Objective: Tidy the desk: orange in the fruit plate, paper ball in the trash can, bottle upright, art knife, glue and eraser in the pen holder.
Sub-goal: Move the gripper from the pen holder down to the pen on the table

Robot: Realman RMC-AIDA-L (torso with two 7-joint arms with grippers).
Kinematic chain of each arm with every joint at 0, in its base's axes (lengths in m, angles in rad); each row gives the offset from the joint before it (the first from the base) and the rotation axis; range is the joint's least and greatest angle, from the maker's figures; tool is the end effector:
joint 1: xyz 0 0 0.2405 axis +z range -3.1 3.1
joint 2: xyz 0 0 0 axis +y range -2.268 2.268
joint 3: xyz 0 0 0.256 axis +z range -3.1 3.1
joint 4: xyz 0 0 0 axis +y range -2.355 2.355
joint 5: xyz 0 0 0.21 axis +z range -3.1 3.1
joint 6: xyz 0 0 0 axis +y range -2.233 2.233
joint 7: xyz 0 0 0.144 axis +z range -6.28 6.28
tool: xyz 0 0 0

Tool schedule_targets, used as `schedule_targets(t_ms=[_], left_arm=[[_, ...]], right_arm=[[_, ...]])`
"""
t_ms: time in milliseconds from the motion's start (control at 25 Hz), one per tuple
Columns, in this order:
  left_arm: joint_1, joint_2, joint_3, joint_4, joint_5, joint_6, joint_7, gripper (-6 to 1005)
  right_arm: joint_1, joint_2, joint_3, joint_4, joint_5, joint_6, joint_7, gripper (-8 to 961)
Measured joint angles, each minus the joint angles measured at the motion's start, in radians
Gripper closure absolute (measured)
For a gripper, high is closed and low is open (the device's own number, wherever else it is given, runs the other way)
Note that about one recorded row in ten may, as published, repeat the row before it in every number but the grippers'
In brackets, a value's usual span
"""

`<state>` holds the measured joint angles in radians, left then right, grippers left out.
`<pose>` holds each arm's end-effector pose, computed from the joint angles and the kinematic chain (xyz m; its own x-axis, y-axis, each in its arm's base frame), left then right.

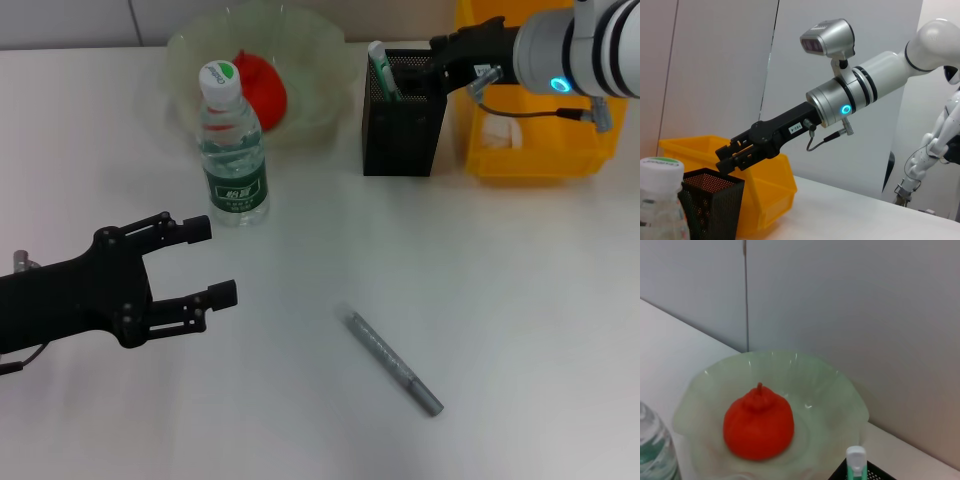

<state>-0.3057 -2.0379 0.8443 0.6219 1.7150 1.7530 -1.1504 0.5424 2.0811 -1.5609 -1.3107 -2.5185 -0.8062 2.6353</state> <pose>-0.2878 0.2595 0.0128 0.7307 0.2089 0.6499 0.3671 -0.9229 -0.1162 0.1440 0.4115 -0.0138 0.8696 -0.4210 -0.2580 -0.4808 -0.6027 -0.6368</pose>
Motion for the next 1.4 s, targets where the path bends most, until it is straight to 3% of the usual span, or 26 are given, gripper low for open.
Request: schedule_targets(t_ms=[280, 520, 760, 960, 1400], left_arm=[[0.004, 0.004, -0.007, 0.008, 0.000, 0.004, -0.006, 164], [0.007, 0.008, -0.003, 0.009, 0.000, 0.012, 0.002, 164], [0.004, 0.025, 0.001, 0.009, 0.006, 0.047, 0.003, 164], [-0.004, 0.035, 0.001, 0.010, 0.046, 0.064, 0.006, 164], [-0.023, 0.044, 0.001, 0.031, 0.142, 0.075, 0.017, 164]], right_arm=[[-0.124, -0.002, 0.054, -0.206, 0.112, -0.140, -0.099, 248], [-0.143, 0.000, 0.124, -0.390, 0.117, -0.492, -0.038, 247], [-0.074, 0.000, 0.112, -0.488, 0.032, -0.781, 0.119, 247], [0.022, 0.002, 0.027, -0.400, -0.008, -0.881, 0.213, 246], [0.210, 0.006, -0.159, -0.114, -0.014, -0.861, 0.308, 248]])
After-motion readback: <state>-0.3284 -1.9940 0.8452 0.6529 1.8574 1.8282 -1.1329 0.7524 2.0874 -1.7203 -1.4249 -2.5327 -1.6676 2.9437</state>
